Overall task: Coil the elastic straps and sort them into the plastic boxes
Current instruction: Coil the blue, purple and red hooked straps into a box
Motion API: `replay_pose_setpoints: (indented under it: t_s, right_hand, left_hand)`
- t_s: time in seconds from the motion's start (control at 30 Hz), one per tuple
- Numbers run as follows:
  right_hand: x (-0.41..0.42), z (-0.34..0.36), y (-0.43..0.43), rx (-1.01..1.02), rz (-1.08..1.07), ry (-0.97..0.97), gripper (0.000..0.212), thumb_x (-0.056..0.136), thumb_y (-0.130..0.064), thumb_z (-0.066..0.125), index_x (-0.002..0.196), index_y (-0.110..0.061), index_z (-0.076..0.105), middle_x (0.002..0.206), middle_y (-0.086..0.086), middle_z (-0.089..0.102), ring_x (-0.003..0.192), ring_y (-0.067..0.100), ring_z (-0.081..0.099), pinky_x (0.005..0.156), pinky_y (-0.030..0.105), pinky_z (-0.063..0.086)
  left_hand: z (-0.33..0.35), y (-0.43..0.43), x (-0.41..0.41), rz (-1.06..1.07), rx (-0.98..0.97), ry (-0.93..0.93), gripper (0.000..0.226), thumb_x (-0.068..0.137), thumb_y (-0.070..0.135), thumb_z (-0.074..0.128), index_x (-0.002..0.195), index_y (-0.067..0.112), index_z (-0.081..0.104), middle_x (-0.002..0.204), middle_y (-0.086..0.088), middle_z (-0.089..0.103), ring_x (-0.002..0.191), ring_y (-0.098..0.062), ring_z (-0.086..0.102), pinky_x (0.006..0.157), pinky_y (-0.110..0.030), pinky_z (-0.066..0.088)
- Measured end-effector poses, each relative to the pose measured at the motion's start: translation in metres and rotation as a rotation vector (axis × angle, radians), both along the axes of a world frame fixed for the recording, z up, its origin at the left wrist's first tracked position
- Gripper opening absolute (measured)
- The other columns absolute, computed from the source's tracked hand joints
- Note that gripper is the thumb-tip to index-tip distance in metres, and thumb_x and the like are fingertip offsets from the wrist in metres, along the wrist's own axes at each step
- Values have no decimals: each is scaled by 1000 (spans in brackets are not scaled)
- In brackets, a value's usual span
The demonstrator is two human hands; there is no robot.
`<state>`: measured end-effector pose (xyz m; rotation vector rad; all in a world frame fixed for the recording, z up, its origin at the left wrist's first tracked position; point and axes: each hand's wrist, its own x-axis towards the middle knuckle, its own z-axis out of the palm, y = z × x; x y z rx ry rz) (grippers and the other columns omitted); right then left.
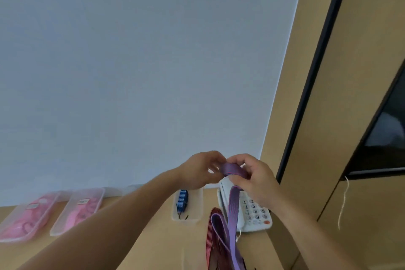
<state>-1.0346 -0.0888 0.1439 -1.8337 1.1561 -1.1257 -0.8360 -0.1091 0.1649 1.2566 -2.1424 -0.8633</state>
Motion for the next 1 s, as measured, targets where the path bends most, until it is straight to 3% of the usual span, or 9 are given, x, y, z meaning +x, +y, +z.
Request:
replay_pose_setpoints:
  t_s: [0.07,0.23,0.37,0.5,0.63,0.7,0.8,0.93,1.0]
  right_hand:
    - [1,0,1,-11,-7,50,38,79,-10,75,100,-40,65,87,-19,70,71,6,63,70,18,50]
    - [8,-4,0,59,-128,-113,42,79,-5,76,105,-35,63,101,-9,73,92,15,68,83,25,53]
    - [16,-1,0,123,-176,-202,34,80,-4,75,103,-27,67,94,-11,74,84,10,72,69,17,54]
    - [24,1,2,206,-129,-318,26,84,-2,69,106,-17,66,90,6,75,71,22,74,61,22,54]
    - [21,-2,-2,188,-145,-223,19,91,-17,66,107,-28,65,87,-2,73,58,13,65,62,26,52]
    - [16,-4,-5,154,-148,-181,19,95,-19,59,108,-32,65,82,-2,72,55,14,62,60,27,53]
    - [10,-3,-7,114,-143,-147,24,98,-18,53,97,-34,69,82,-5,72,56,16,65,56,25,52]
    - [10,0,-10,139,-157,-210,21,97,-15,55,86,-25,70,92,-1,75,67,22,69,54,31,49]
    - [14,0,-10,207,-104,-325,20,98,-9,54,87,-15,70,85,7,74,59,25,65,49,32,44]
  left_hand:
    - [1,1,3,1,-94,-45,25,87,15,68,111,16,61,102,5,71,92,-11,69,71,-12,47]
    - [-4,3,7,67,-50,152,20,82,18,77,94,16,62,86,4,73,75,-12,67,76,-34,54]
    - [-7,2,10,70,4,300,21,83,17,79,92,14,60,87,-8,74,78,-15,66,78,-35,54]
    - [-16,3,9,106,-135,114,25,84,34,77,93,23,57,82,15,67,73,9,58,66,-10,42]
    - [-16,1,13,164,-302,-1,25,83,47,74,93,30,59,101,15,55,99,-3,48,83,-20,39]
    - [-7,0,18,160,-149,56,28,83,47,74,92,26,58,103,8,63,102,-12,57,89,-28,47]
    - [5,8,18,37,230,329,36,85,35,76,105,13,56,88,-5,75,88,-28,73,78,-36,55]
    - [19,17,15,-147,380,501,47,91,7,68,133,14,47,105,-14,74,94,-33,73,82,-35,57]
    - [26,19,11,-171,372,496,38,90,2,67,126,10,58,104,-13,75,93,-27,73,81,-33,57]
